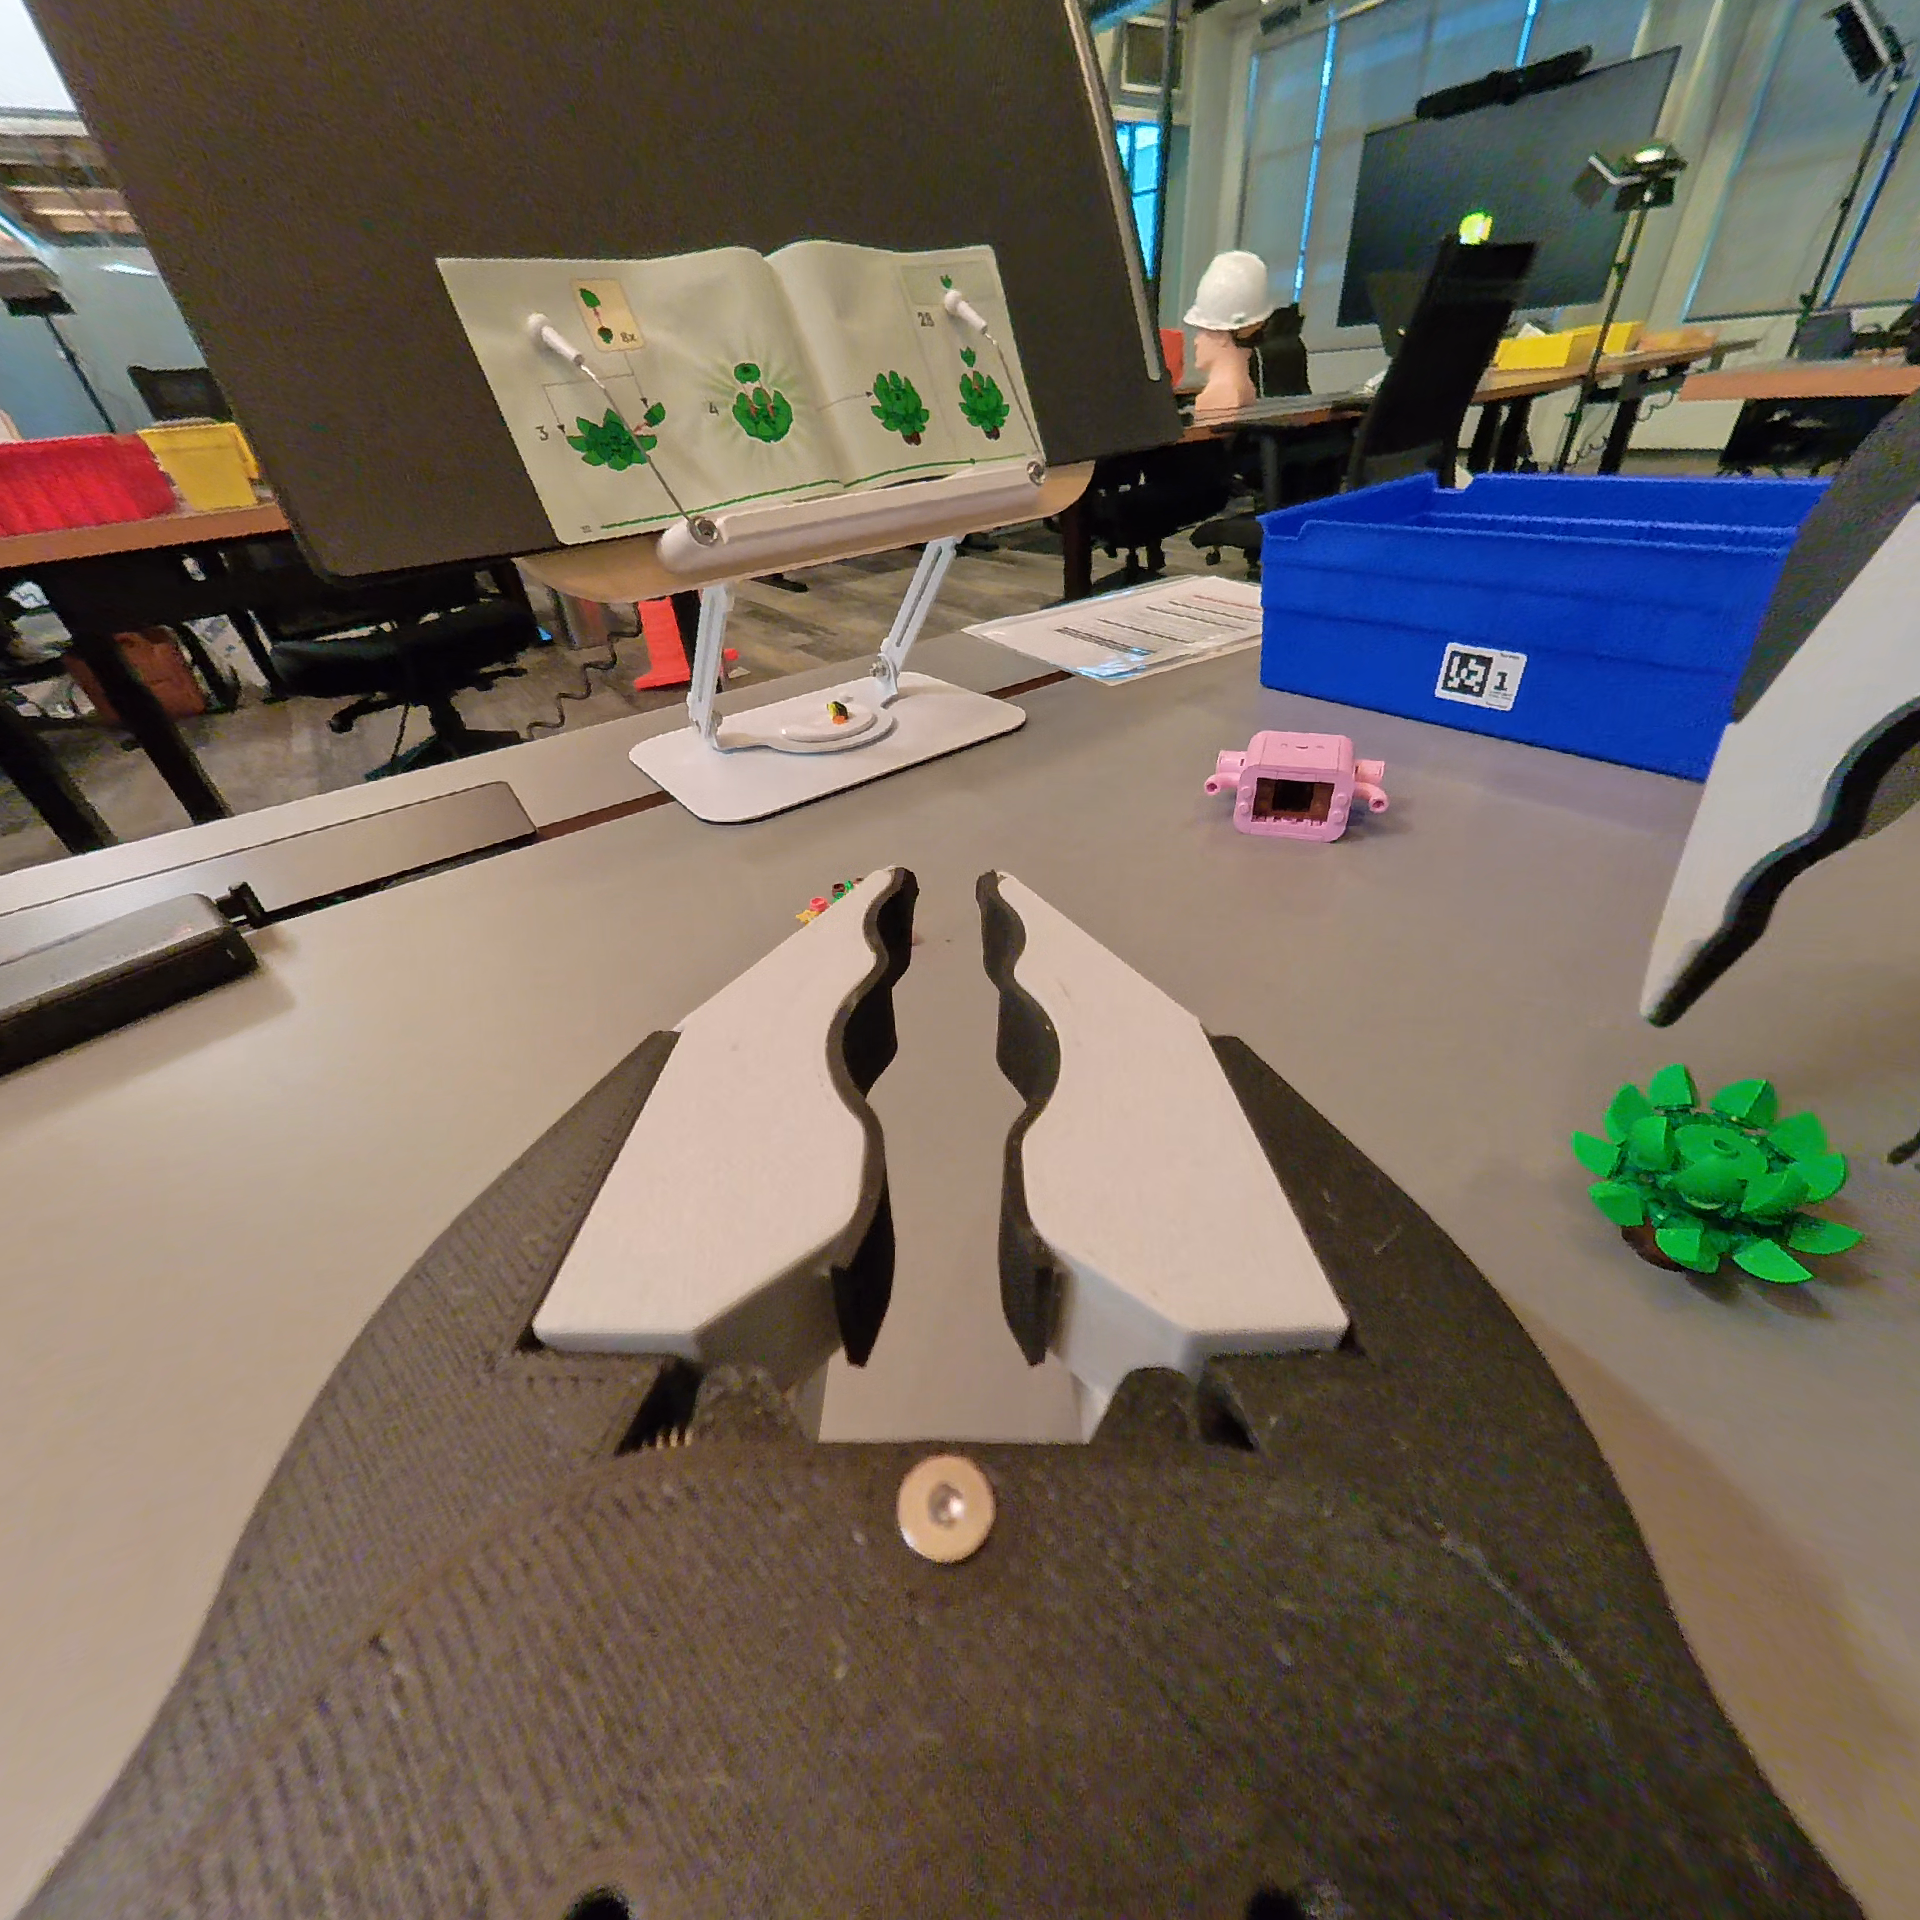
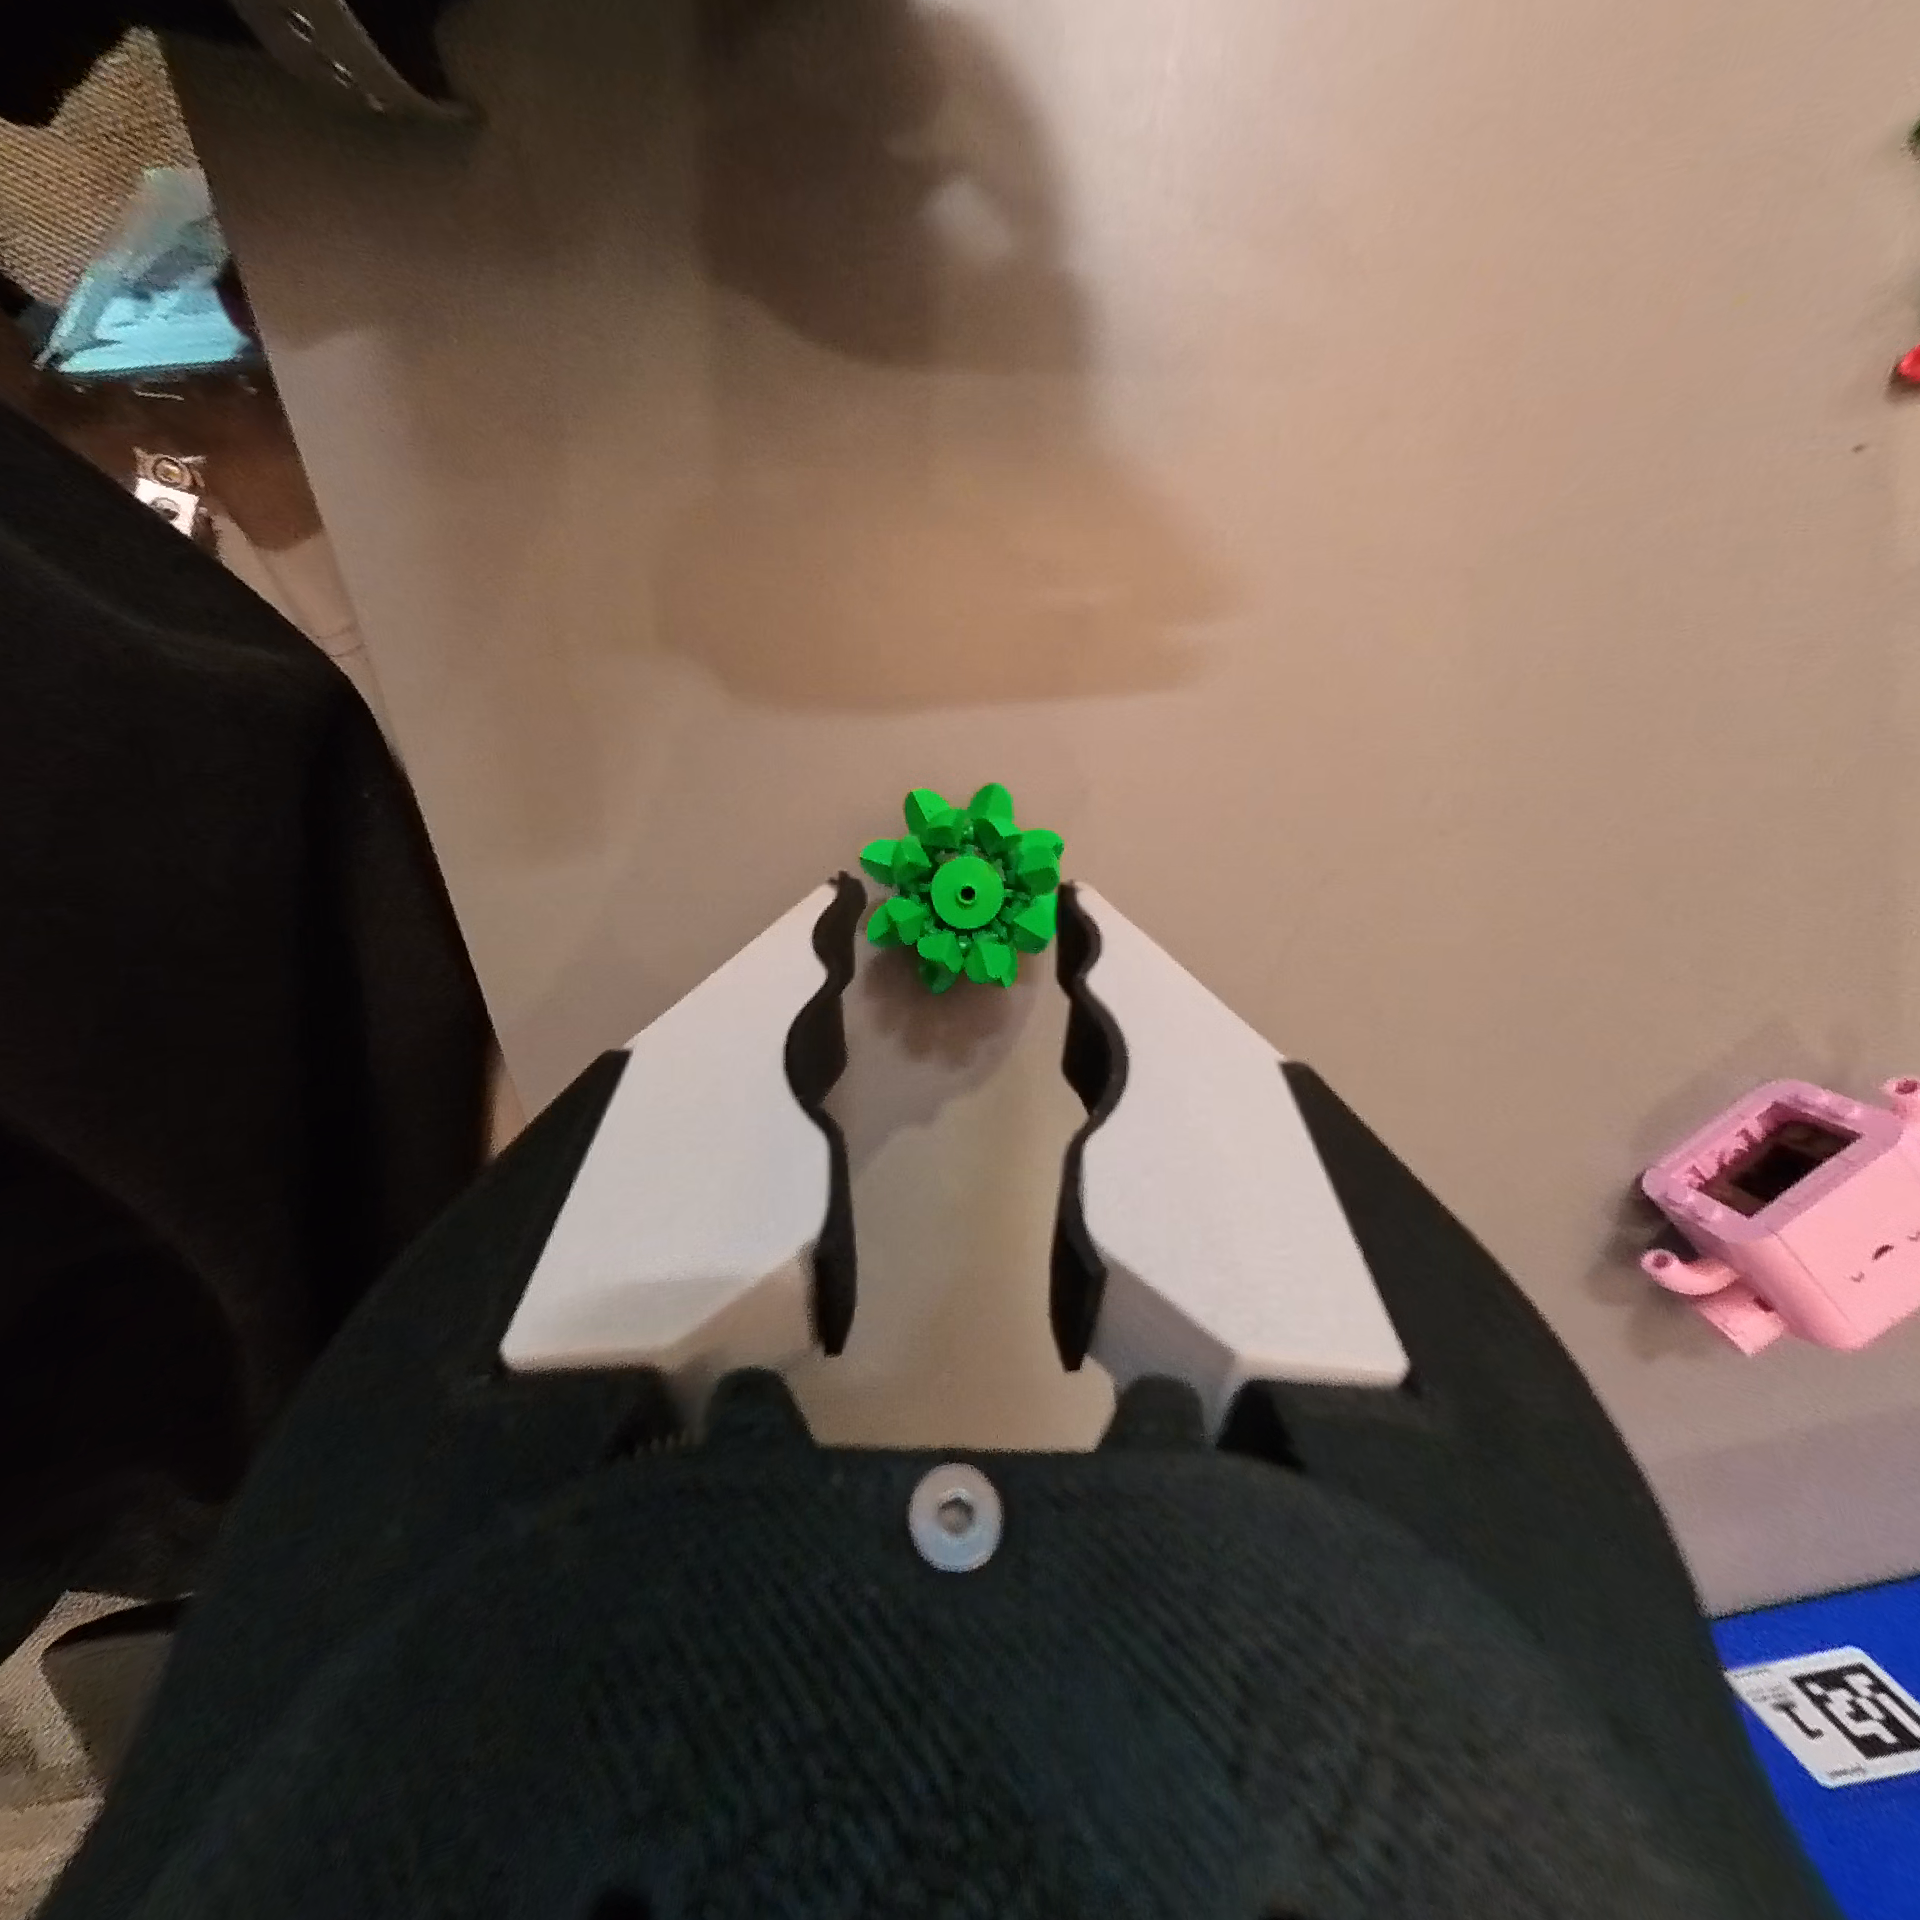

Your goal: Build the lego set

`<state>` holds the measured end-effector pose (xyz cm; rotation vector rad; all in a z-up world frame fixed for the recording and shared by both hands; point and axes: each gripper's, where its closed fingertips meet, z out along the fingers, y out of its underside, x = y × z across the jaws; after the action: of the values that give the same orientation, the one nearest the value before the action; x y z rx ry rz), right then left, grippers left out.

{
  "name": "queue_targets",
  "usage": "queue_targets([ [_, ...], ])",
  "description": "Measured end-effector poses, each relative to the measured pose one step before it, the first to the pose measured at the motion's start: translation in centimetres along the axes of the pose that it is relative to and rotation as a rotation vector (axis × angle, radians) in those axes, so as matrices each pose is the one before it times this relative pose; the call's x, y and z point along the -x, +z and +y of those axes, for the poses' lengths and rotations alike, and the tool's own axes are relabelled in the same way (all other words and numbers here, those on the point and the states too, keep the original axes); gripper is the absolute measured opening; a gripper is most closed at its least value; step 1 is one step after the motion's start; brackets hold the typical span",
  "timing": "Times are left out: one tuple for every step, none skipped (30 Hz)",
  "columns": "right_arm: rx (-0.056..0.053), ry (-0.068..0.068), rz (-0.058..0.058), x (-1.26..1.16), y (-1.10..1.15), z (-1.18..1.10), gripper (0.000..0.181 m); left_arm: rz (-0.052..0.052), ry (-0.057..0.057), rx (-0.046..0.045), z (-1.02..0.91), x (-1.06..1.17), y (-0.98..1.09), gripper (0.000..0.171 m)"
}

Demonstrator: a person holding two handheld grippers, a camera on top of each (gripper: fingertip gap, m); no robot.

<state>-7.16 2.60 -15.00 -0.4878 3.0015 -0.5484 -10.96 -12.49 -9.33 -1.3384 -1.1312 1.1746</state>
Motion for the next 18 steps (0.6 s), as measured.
queue_targets([
  [-0.0013, -0.0060, -0.0080, 0.183, -0.040, -0.145, 0.034, 0.0021, 0.0018, 0.00146, 0.034, -0.074, 0.036, 0.011],
  [0.0065, -0.0042, -0.0094, 0.144, 0.073, -0.027, 0.030, 0.0014, 0.0017, 0.00155, 0.036, -0.056, 0.025, 0.011],
  [0.0129, -0.0035, -0.0054, 0.027, 0.159, 0.078, 0.028, 0.0011, 0.0015, 0.00107, 0.031, -0.045, 0.017, 0.011],
  [0.0162, -0.0050, -0.0009, -0.053, 0.231, 0.145, 0.024, 0.0012, 0.0012, 0.00086, 0.028, -0.047, 0.019, 0.011],
  [0.0175, -0.0057, 0.0036, -0.147, 0.262, 0.159, 0.021, 0.0011, 0.0009, 0.00060, 0.026, -0.028, 0.019, 0.011],
  [0.0161, -0.0062, 0.0043, -0.159, 0.252, 0.126, 0.017, 0.0005, 0.0004, 0.00021, 0.012, -0.013, 0.010, 0.011],
  [0.0118, -0.0064, 0.0000, -0.092, 0.200, 0.056, 0.015, 0.0009, 0.0000, 0.00000, 0.000, -0.012, 0.000, 0.011],
  [0.0078, -0.0045, -0.0043, -0.028, 0.149, -0.021, 0.013, 0.0006, -0.0002, -0.00006, 0.011, 0.009, -0.001, 0.011],
  [0.0058, -0.0005, -0.0026, -0.076, 0.102, -0.058, 0.011, 0.0000, -0.0002, -0.00034, 0.007, 0.017, 0.001, 0.011],
  [0.0078, 0.0016, -0.0039, -0.062, 0.084, -0.023, 0.011, -0.0003, -0.0002, -0.00062, -0.007, 0.022, -0.008, 0.011],
  [0.0120, 0.0024, -0.0061, -0.023, 0.079, 0.050, 0.012, -0.0008, -0.0004, -0.00052, -0.003, 0.047, -0.010, 0.011],
  [0.0142, 0.0020, -0.0065, 0.004, 0.097, 0.099, 0.013, -0.0006, -0.0009, -0.00077, -0.007, 0.030, -0.018, 0.011],
  [0.0152, 0.0008, -0.0078, 0.054, 0.102, 0.140, 0.014, -0.0003, -0.0014, -0.00126, -0.023, 0.044, -0.007, 0.011],
  [0.0146, 0.0001, -0.0069, 0.083, 0.103, 0.143, 0.015, -0.0003, -0.0017, -0.00102, -0.011, 0.031, -0.007, 0.011],
  [0.0119, -0.0009, -0.0040, 0.052, 0.100, 0.112, 0.016, -0.0002, -0.0021, -0.00034, 0.009, 0.039, 0.008, 0.011],
  [0.0087, -0.0015, -0.0007, 0.010, 0.080, 0.077, 0.015, 0.0001, -0.0025, -0.00013, 0.003, 0.041, -0.005, 0.011],
  [0.0048, -0.0018, -0.0001, 0.002, 0.048, 0.011, 0.014, 0.0002, -0.0025, -0.00054, -0.004, 0.029, -0.001, 0.011],
  [0.0036, -0.0005, -0.0015, 0.009, 0.026, -0.013, 0.014, -0.0001, -0.0024, -0.00100, -0.020, 0.034, -0.008, 0.011],
])
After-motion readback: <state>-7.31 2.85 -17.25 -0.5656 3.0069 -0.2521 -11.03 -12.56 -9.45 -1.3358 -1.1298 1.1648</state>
